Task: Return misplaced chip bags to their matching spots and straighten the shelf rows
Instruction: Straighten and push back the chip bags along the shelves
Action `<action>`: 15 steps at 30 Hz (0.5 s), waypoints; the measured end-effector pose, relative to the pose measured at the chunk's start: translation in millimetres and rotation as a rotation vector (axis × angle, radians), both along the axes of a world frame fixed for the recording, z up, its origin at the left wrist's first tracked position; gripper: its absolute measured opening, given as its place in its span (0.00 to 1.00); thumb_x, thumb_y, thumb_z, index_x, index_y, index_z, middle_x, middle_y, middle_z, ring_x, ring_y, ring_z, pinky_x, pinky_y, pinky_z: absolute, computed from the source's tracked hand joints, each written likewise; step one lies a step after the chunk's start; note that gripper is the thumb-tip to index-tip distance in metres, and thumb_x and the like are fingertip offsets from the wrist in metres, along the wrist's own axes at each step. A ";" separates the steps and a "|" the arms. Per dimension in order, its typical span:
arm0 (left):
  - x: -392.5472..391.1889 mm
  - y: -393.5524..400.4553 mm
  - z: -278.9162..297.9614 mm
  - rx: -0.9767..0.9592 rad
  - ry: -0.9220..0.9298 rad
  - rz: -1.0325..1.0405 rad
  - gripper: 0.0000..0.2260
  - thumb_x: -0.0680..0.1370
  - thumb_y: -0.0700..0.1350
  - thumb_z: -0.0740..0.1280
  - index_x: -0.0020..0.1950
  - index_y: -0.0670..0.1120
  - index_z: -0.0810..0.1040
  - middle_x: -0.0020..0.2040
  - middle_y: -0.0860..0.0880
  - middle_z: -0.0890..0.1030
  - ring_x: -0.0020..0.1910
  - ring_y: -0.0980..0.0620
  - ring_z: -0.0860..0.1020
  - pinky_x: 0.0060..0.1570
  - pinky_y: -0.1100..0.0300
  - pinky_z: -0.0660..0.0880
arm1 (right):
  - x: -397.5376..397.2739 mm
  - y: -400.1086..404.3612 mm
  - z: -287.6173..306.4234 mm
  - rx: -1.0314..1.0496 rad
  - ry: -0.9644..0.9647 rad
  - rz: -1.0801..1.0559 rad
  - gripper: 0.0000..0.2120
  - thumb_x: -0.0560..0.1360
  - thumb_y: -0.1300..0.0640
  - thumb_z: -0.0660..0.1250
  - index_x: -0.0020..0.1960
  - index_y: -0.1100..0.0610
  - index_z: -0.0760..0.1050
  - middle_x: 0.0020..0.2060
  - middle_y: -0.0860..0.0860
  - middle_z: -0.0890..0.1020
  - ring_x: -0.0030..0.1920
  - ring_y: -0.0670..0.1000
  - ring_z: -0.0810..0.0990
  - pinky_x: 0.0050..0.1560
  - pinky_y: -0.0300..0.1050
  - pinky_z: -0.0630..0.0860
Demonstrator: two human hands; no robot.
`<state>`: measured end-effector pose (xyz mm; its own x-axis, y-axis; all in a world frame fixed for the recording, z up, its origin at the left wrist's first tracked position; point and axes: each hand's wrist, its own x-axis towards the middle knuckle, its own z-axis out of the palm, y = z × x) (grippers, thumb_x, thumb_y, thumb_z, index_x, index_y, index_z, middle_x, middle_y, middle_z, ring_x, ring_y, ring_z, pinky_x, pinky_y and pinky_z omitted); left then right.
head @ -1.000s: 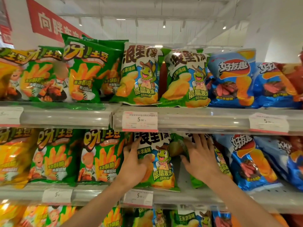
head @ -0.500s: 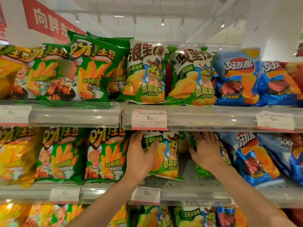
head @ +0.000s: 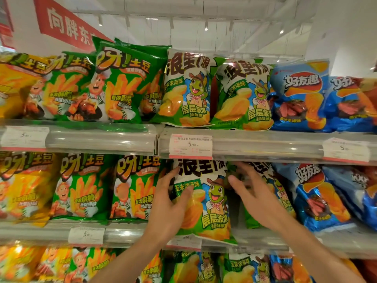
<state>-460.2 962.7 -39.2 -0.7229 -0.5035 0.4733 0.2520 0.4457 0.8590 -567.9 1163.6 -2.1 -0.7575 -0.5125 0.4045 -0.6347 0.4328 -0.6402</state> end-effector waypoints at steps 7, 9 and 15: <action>7.5 4.0 3.8 0.004 -0.076 -0.243 0.25 0.79 0.48 0.68 0.72 0.66 0.63 0.60 0.77 0.71 0.58 0.79 0.69 0.49 0.77 0.73 | -3.1 -7.3 -9.1 -0.069 -0.303 0.260 0.56 0.60 0.33 0.78 0.76 0.29 0.46 0.60 0.18 0.65 0.70 0.41 0.71 0.70 0.53 0.72; 10.3 1.8 8.5 0.034 -0.133 -0.350 0.28 0.78 0.49 0.68 0.72 0.68 0.61 0.61 0.77 0.69 0.58 0.78 0.70 0.50 0.71 0.77 | -3.4 -4.0 -9.4 -0.098 -0.302 0.275 0.55 0.58 0.34 0.80 0.74 0.25 0.49 0.71 0.31 0.65 0.70 0.42 0.72 0.68 0.54 0.75; 8.1 -6.9 16.6 0.097 -0.220 -0.544 0.39 0.72 0.40 0.76 0.74 0.66 0.60 0.67 0.59 0.74 0.63 0.61 0.77 0.53 0.63 0.78 | -4.4 11.3 -8.5 -0.098 -0.322 0.315 0.52 0.60 0.44 0.83 0.74 0.28 0.54 0.67 0.28 0.65 0.63 0.40 0.78 0.60 0.51 0.80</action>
